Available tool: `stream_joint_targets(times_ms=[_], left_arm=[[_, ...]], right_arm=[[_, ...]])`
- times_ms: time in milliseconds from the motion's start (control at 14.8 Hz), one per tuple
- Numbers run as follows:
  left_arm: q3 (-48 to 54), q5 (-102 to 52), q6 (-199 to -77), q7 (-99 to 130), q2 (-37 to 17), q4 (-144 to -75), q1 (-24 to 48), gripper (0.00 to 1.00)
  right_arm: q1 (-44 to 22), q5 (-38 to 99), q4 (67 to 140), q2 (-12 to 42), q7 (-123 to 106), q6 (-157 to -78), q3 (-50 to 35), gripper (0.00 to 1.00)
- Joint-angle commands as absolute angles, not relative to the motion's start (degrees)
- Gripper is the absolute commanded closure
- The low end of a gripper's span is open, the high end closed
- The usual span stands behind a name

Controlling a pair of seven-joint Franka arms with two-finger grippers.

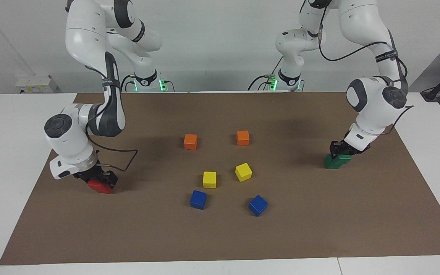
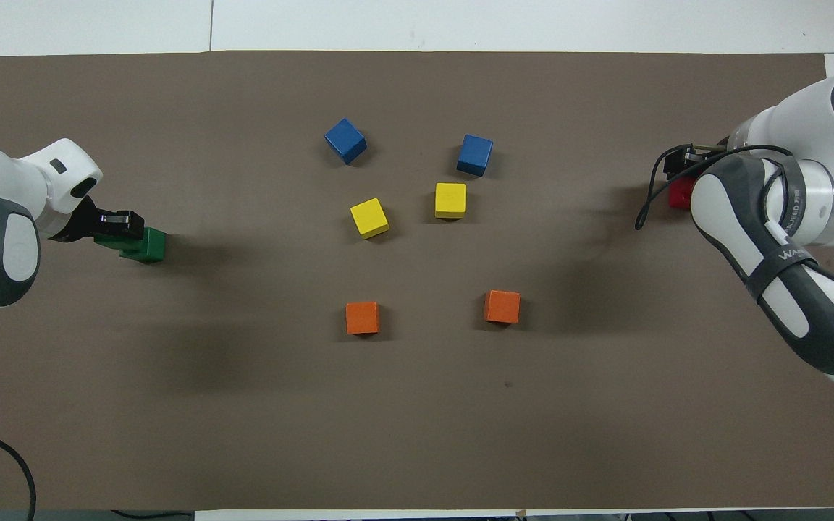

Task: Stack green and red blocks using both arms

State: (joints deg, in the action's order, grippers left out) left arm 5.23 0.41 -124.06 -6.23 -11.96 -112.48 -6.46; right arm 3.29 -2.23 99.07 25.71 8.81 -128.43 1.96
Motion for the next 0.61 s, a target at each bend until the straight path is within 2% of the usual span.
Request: stream_joint_targets(times_ms=[0,136,271,475,542], left_arm=[[5.4,-0.9,-125.9,-7.7,-10.7,-114.7,-6.9,1.0],[5.3,-0.9,-126.5,-7.7,-10.7,-115.3,-6.9,1.0],[5.3,-0.9,-127.0,-7.7,-10.7,-115.6,-6.8,1.0],[5.3,-0.9,-128.1,-7.8,-10.7,-116.4,-6.8,1.0],[5.3,-0.9,-128.4,-7.9,-10.7,-116.7,-6.7,0.9]], right_arm=[[3.8,-1.4,100.2,23.9,8.9,-128.4,1.6,0.0],[3.1,-2.3,98.3,22.8,8.8,-125.4,1.6,0.0],[2.9,-2.4,93.5,21.3,8.8,-118.6,1.3,0.0],[2.9,-1.5,90.8,15.5,8.5,-110.4,0.4,0.0],[2.8,-1.4,90.8,13.6,8.5,-108.9,0.4,0.0]])
